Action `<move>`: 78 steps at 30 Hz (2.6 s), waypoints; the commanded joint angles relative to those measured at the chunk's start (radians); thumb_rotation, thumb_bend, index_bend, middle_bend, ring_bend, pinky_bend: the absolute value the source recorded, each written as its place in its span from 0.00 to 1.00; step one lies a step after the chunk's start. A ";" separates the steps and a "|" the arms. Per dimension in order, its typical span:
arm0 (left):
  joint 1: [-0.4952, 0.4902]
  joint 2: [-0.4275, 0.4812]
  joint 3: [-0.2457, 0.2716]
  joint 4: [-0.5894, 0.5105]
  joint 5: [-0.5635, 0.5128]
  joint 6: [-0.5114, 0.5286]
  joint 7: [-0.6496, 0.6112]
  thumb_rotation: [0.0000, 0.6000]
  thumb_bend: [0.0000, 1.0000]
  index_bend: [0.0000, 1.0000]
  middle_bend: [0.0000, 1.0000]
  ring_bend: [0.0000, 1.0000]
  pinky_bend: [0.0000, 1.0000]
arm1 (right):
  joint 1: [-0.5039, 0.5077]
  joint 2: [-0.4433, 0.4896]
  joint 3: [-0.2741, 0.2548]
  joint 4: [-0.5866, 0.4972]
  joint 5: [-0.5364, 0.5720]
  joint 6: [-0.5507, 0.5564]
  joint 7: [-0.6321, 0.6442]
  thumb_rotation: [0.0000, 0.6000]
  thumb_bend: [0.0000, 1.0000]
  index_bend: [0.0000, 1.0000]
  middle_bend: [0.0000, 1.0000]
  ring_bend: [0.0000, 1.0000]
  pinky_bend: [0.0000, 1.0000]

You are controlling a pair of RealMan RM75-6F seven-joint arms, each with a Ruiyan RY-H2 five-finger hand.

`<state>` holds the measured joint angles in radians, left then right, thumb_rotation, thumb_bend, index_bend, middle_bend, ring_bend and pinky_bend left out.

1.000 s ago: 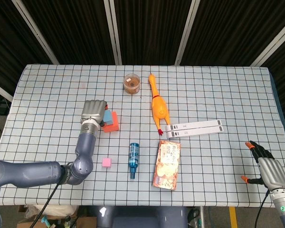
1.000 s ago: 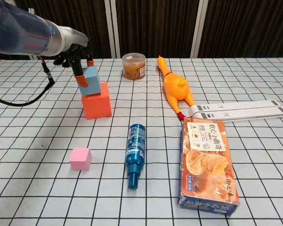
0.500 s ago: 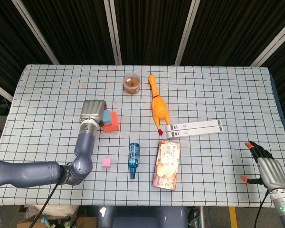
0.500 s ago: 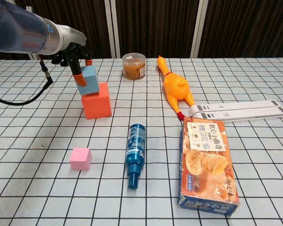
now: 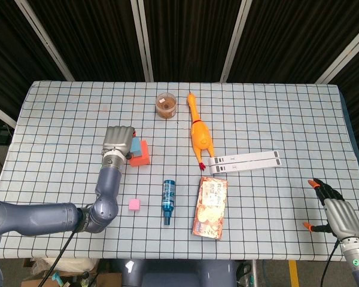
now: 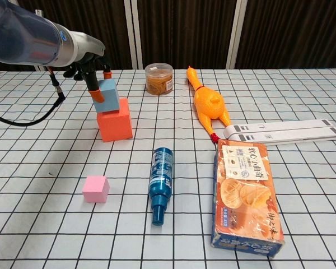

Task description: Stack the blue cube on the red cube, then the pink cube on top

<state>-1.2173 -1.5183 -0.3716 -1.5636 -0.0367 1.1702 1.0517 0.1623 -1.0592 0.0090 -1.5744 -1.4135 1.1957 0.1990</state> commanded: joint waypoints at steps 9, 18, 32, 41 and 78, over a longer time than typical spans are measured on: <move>-0.003 0.008 -0.001 -0.015 -0.009 0.013 0.012 1.00 0.40 0.35 0.94 0.79 0.80 | 0.002 0.003 -0.002 -0.004 -0.002 -0.004 0.001 1.00 0.04 0.09 0.04 0.07 0.13; -0.003 0.012 -0.001 -0.027 -0.007 0.021 0.014 1.00 0.40 0.33 0.93 0.79 0.80 | 0.001 0.006 -0.002 -0.008 -0.001 -0.002 -0.004 1.00 0.04 0.09 0.04 0.07 0.13; -0.006 0.010 -0.005 -0.039 0.009 0.025 0.004 1.00 0.40 0.31 0.93 0.79 0.79 | 0.002 0.008 -0.003 -0.009 0.004 -0.009 -0.008 1.00 0.04 0.09 0.04 0.07 0.13; -0.002 0.019 -0.004 -0.053 0.014 0.031 0.001 1.00 0.37 0.28 0.93 0.79 0.79 | 0.005 0.012 -0.004 -0.014 0.010 -0.019 -0.014 1.00 0.04 0.09 0.04 0.07 0.13; 0.006 0.056 0.005 -0.099 -0.046 0.059 0.026 1.00 0.24 0.31 0.93 0.78 0.79 | 0.005 0.012 -0.001 -0.021 0.027 -0.025 -0.035 1.00 0.04 0.10 0.04 0.07 0.13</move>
<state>-1.2113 -1.4625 -0.3660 -1.6619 -0.0826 1.2291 1.0778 0.1674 -1.0475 0.0081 -1.5953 -1.3861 1.1704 0.1637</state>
